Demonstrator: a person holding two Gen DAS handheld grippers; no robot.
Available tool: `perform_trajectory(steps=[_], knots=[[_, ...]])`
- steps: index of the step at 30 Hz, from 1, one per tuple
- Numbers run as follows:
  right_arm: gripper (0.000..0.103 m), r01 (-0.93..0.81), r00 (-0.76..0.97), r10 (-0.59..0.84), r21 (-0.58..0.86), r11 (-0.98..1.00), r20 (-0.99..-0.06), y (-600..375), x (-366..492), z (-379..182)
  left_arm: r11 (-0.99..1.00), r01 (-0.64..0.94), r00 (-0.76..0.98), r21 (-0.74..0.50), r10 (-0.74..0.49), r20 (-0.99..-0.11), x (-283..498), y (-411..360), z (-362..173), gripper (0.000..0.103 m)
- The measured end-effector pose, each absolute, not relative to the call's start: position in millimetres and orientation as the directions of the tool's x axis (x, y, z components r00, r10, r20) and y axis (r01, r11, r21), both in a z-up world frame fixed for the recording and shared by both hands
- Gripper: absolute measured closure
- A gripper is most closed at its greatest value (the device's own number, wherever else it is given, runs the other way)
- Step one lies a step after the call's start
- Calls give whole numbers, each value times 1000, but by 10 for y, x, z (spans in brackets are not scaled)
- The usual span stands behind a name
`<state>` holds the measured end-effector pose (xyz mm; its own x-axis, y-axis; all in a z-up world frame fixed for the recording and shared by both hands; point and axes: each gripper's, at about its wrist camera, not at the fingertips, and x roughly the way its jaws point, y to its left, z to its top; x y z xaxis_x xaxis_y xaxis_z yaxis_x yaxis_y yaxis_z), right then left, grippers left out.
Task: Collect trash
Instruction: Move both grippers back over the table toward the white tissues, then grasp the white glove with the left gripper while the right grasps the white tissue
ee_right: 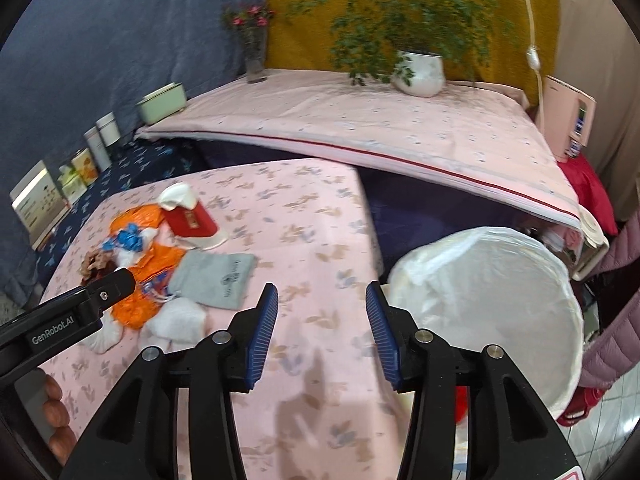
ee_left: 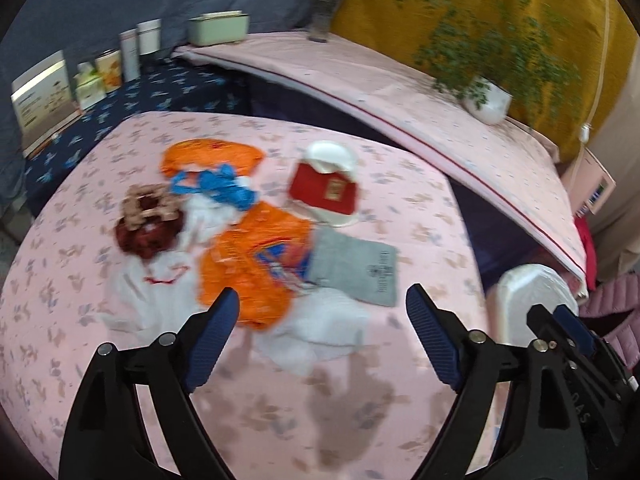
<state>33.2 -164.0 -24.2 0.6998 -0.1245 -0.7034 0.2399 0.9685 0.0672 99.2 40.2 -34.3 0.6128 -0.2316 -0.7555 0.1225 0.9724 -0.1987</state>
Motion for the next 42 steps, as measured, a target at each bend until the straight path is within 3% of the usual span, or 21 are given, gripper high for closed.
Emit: perform_trajectory(steps=[13,30,33,34,36,38,41,42], knots=[[47,74,661,8,75,994,-750,-849,646,-491,983,-104,560,-154,-70,-826,1146,1431,-807,22],[45,51,571,66,116,992,-818,-477,1100,-954,979,-124,477,-165,-87,-874,1374,1669,-1189,25],[45,50,560,62,108,993,-826,-447,1137,-1022,980,-112,472,-166,-94,-877,1383,1650,-1208,33],[45,49,556,60,104,993,-829,-435,1147,-1048,980,-105,469,-169,-102,-877,1385,1642,-1216,40],[45,47,546,52,93,995,-836,-420,1156,-1099,982,-95,466,-164,-102,-879,1383,1623,-1217,42],[48,46,542,47,85,995,-839,-411,1151,-1135,981,-79,459,-179,-124,-880,1382,1611,-1218,57],[61,30,531,49,77,997,-846,-395,1140,-1173,980,-59,451,-191,-145,-881,1377,1581,-1213,74],[68,22,530,53,76,997,-846,-386,1126,-1177,979,-55,448,-196,-151,-881,1368,1569,-1210,76]])
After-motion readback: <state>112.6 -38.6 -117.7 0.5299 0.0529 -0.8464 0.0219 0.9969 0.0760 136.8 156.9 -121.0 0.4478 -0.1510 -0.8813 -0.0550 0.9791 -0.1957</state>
